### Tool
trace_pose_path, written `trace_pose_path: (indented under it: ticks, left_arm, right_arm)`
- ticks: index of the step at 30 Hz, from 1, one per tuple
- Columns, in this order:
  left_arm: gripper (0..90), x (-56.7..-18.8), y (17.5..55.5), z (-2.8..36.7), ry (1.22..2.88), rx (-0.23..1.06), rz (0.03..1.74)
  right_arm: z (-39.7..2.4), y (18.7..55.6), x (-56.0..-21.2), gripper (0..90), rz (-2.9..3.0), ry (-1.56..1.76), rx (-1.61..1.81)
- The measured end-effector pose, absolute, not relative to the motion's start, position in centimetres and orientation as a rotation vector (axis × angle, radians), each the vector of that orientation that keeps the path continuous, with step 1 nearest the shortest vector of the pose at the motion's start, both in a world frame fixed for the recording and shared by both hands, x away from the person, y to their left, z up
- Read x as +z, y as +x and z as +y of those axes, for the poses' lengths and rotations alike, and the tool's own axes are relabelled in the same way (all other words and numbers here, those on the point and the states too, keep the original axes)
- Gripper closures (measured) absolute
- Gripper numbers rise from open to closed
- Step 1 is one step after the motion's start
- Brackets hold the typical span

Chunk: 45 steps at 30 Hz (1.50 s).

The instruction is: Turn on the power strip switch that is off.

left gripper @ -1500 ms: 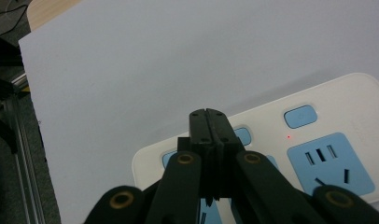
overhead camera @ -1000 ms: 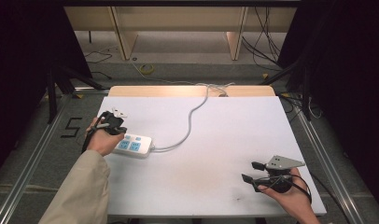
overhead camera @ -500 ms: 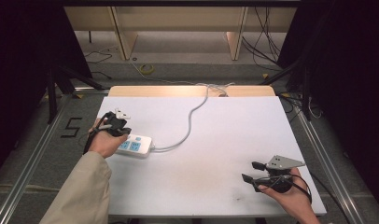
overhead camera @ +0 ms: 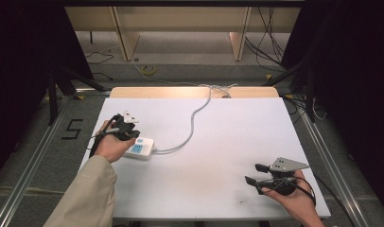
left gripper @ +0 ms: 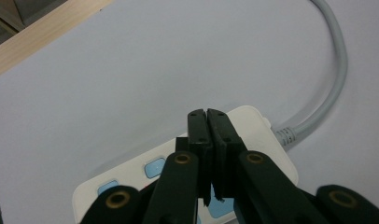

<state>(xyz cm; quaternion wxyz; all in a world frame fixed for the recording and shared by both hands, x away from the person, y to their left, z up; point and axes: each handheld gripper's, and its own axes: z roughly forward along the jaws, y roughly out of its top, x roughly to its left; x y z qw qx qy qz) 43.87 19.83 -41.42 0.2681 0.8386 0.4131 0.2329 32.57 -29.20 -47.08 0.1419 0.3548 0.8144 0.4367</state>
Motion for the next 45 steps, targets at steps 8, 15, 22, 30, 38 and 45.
trace_pose_path:
  ticks: [8, 15, 22, 30, 38, 45]
  left_arm:
    - [81.3, -41.0, 43.4, 19.1, 2.237, 0.597, 1.095]
    - [67.6, -40.9, 43.0, 18.4, 2.228, 0.538, 1.045]
    - [57.9, -40.8, 42.5, 17.9, 2.185, 0.513, 1.017]
    - [50.4, -40.6, 42.0, 17.4, 2.176, 0.493, 0.978]
    - [45.6, -40.4, 41.5, 16.7, 2.188, 0.479, 0.945]
    - [44.5, -40.3, 41.0, 16.0, 2.194, 0.464, 0.912]
  right_arm:
    - [-29.2, 32.6, -47.1, 35.0, 2.352, 1.022, 1.26]
    - [-29.2, 32.6, -47.1, 35.0, 2.35, 1.023, 1.263]
    - [-29.2, 32.6, -47.1, 35.0, 2.35, 1.023, 1.262]
    - [-29.2, 32.6, -47.1, 35.0, 2.35, 1.023, 1.263]
    - [-29.2, 32.5, -47.0, 34.9, 2.349, 1.02, 1.264]
    - [-29.2, 32.6, -47.0, 34.9, 2.348, 1.018, 1.267]
